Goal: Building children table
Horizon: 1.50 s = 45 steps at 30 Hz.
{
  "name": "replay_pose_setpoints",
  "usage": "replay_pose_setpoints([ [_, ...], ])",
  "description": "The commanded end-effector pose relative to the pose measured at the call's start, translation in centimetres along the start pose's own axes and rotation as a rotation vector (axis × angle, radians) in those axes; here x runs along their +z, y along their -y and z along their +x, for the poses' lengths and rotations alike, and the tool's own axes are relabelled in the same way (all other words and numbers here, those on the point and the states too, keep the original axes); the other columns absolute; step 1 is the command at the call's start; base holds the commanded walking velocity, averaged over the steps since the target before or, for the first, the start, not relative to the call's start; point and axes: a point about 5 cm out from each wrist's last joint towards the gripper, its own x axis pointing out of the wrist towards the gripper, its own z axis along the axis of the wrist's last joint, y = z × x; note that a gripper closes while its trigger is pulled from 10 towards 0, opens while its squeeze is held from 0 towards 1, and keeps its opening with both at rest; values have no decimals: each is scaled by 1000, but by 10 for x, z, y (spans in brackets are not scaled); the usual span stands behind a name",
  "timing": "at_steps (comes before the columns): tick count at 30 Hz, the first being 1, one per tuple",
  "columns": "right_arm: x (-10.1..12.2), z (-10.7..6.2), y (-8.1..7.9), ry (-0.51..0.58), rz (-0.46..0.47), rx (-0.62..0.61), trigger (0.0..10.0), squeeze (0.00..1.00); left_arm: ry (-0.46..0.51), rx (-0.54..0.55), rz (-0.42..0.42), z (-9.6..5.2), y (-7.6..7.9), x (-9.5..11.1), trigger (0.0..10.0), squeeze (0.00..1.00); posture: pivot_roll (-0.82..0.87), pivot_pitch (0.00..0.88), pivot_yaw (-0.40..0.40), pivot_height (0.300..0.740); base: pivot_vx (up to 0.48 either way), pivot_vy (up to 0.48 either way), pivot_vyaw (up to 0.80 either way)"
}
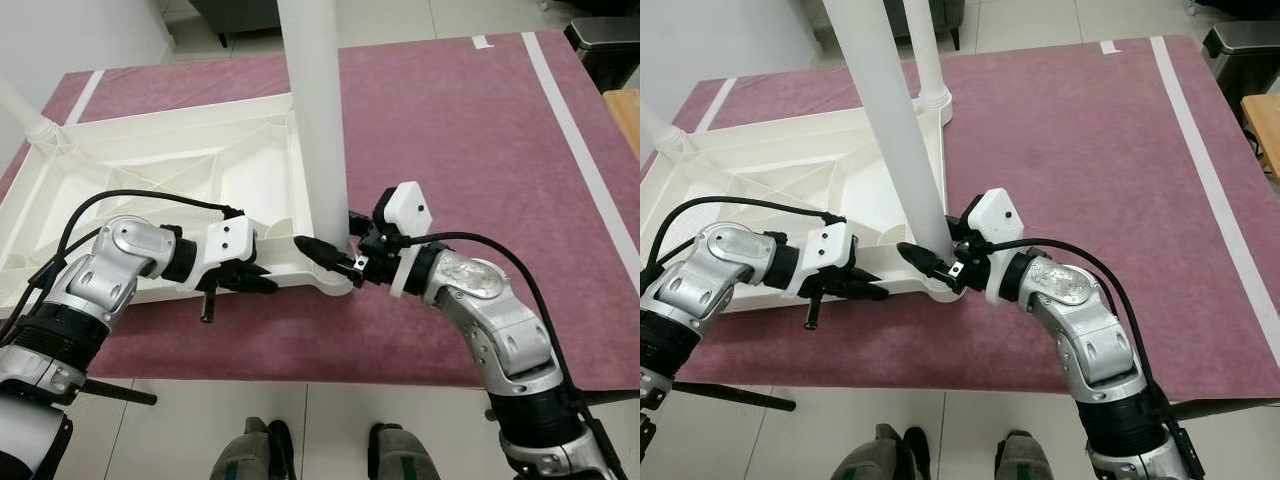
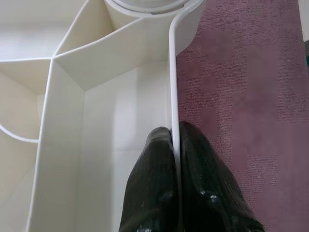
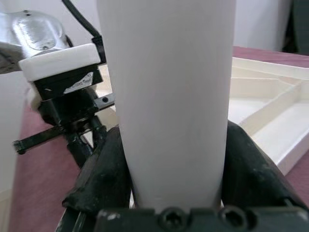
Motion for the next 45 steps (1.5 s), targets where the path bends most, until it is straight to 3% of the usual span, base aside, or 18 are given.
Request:
replay_pose_setpoints([
  [1,-35,-9,22,-207,45,-313,0,0,38,-158,40,9,10,7,0,0,-49,231,167,740,0,0,0],
  [2,-35,-9,22,-207,45,-313,0,0,38,-158,40,9,10,7,0,0,-49,231,167,740,0,0,0],
  [4,-50,-14,28,-308,123,-646,0,0,69,-131,47,17,3,14,0,0,-61,219,173,740,0,0,0],
  [5,-50,-14,28,-308,123,-646,0,0,69,-131,47,17,3,14,0,0,-61,219,173,740,0,0,0],
  [8,-57,-18,22,-358,204,-948,0,0,100,-113,60,24,-4,23,0,0,-68,216,178,740,0,0,0],
  [17,-54,-12,13,-331,225,-1007,0,0,113,-109,68,28,-8,27,0,0,-76,208,178,740,0,0,0],
  [18,-52,-10,12,-312,218,-997,4431,0,116,-108,70,29,-8,28,0,0,-77,207,177,740,0,0,0],
  [19,-42,-6,15,-233,169,-950,10000,0,117,-110,72,30,-8,27,0,0,-76,201,176,740,0,0,0],
  [22,-39,-5,16,-206,150,-928,10000,0,117,-111,72,30,-8,27,0,0,-76,201,176,740,0,0,0],
  [23,-35,-3,16,-168,149,-902,10000,1000,114,-110,71,30,-8,27,0,0,-75,201,177,740,0,0,0],
  [26,-27,-2,18,-109,131,-861,10000,1000,109,-112,71,30,-8,26,0,0,-75,199,179,740,0,0,0],
  [27,-15,-1,20,-36,111,-793,10000,282,102,-123,74,30,-6,24,0,0,-77,198,180,740,0,0,0],
  [28,-3,-2,23,36,94,-722,10000,0,92,-139,77,30,-4,23,0,0,-80,198,181,740,0,0,0],
  [33,23,-9,31,133,9,-511,10000,0,53,-196,91,27,5,16,0,0,-86,195,183,740,0,0,0],
  [36,30,-17,28,126,-34,-289,10000,0,9,-226,103,18,8,9,0,0,-83,192,183,740,0,0,0],
  [41,21,-27,8,38,-43,11,10000,0,-44,-242,118,7,8,4,0,0,-74,189,178,740,0,0,0],
  [45,12,-29,1,-10,-43,116,10000,0,-102,-255,143,-1,8,-3,0,0,-72,188,177,740,0,0,0],
])
